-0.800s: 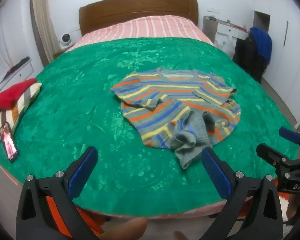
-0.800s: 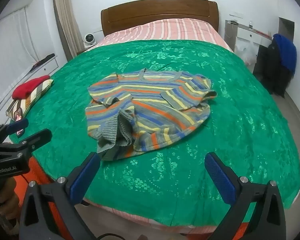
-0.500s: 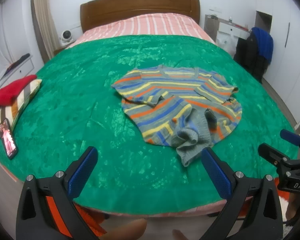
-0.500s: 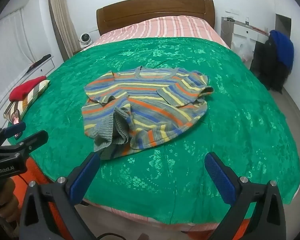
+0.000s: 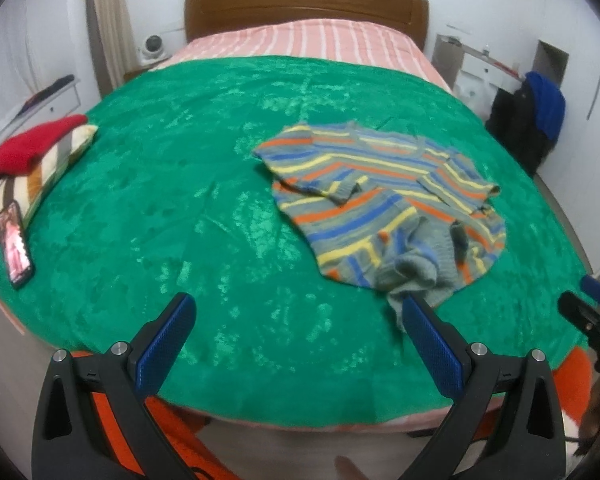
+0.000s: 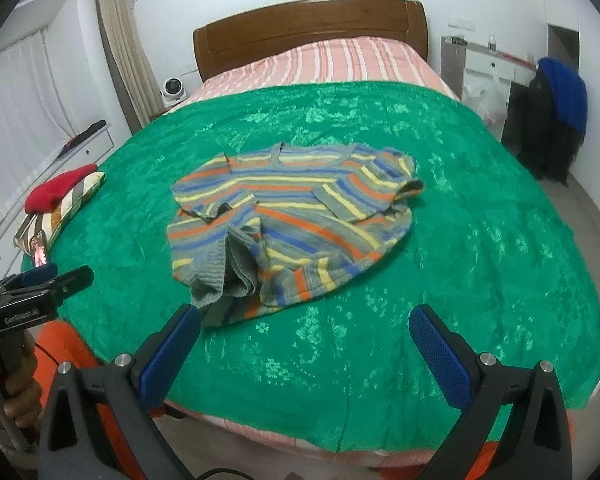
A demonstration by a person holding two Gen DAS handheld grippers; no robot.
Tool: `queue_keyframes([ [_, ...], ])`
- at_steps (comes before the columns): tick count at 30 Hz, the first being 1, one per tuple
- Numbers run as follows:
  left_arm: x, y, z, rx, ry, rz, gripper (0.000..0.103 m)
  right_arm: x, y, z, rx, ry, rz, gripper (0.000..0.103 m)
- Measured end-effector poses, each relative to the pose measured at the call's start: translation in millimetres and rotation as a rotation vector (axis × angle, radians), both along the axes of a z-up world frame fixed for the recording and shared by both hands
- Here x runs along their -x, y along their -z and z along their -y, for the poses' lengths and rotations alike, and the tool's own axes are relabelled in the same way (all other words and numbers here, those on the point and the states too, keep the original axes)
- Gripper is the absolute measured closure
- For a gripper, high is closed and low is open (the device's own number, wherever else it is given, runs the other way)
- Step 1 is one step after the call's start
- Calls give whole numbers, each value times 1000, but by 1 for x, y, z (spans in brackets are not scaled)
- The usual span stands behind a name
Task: Fold small clothes
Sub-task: 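Move the right tool toward the grey cuff of the striped sweater, then close the right tool on the grey ribbed cuff of the sweater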
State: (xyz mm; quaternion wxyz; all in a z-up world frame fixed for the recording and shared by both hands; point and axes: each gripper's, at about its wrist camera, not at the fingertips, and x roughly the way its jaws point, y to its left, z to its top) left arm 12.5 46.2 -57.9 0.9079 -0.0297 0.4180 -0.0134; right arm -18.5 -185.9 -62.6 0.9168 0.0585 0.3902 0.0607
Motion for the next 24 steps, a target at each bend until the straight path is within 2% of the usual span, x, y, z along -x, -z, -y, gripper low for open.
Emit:
queue_keyframes([
  [6, 2, 1, 10, 12, 42, -8, 0, 1, 2, -4, 6, -22, -16, 0],
  [11, 3, 0, 10, 16, 39, -5, 0, 2, 4, -8, 53, -23, -8, 0],
  [18, 2, 0, 8, 11, 31, -11, 0, -3, 7, -11, 61, -36, -13, 0],
  [21, 2, 0, 7, 11, 25, -11, 0, -14, 10, -17, 63, -86, -5, 0],
  [24, 4, 0, 7, 6, 21, -8, 0, -42, 28, -27, 102, -176, -5, 0],
])
